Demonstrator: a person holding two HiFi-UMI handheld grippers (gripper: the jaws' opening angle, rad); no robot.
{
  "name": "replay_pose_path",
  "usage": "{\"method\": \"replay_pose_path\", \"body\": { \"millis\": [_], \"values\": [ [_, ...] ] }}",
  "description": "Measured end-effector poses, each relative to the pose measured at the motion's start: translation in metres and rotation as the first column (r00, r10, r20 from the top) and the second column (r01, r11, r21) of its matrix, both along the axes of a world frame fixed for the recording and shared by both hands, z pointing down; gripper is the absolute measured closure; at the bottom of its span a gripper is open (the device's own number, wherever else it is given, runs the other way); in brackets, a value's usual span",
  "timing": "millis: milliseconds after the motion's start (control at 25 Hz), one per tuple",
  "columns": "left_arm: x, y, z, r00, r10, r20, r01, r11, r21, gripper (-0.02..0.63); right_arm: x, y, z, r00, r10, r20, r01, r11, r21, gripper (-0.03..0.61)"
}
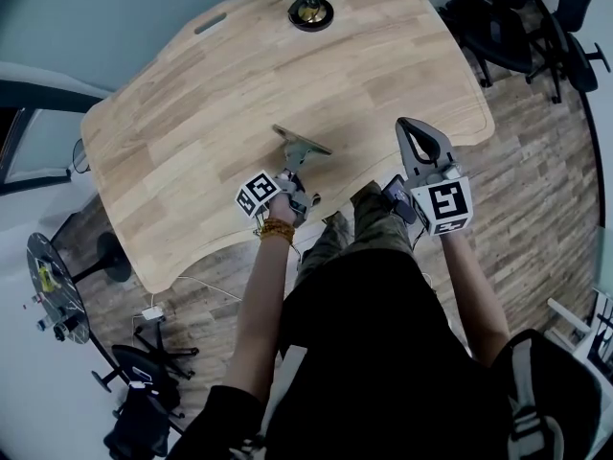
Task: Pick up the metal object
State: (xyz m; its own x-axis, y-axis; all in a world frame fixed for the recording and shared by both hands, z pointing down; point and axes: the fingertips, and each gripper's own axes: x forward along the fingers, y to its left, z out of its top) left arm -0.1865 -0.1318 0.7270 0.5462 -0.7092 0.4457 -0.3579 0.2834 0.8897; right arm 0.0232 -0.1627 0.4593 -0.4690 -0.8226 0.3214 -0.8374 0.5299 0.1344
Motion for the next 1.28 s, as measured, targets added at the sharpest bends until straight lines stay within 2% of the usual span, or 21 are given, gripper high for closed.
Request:
{"method": "replay_pose_path", "body": {
  "millis": [160,400,520,880,1280],
  "values": [
    [0.005,-0.005,0.001,1.000,0.000,-0.019,0.000,1.000,-0.005,0.484,0.001,0.000,0.000,1.000,0.004,0.003,-0.004,1.000,0.001,0.574],
    [0.007,-0.006,0.001,1.000,0.002,-0.018,-0.002,1.000,-0.010,0.569,0.000,-0.001,0.001,1.000,0.002,0.006,-0.002,1.000,0.001,0.574],
    [0.010,-0.003,0.002,1.000,0.015,-0.021,-0.015,1.000,-0.021,0.582,0.000,0.000,0.001,1.000,0.000,0.004,0.000,1.000,0.000,0.574],
    [0.011,0.007,0.001,0.999,0.038,-0.021,-0.039,0.999,-0.022,0.591,-0.008,0.001,0.002,1.000,-0.014,0.011,0.014,1.000,-0.002,0.574],
    [0.008,0.014,-0.022,0.998,0.061,-0.017,-0.061,0.997,0.044,0.591,-0.014,0.000,0.005,0.999,-0.031,0.016,0.032,0.999,-0.005,0.574]
  ]
}}
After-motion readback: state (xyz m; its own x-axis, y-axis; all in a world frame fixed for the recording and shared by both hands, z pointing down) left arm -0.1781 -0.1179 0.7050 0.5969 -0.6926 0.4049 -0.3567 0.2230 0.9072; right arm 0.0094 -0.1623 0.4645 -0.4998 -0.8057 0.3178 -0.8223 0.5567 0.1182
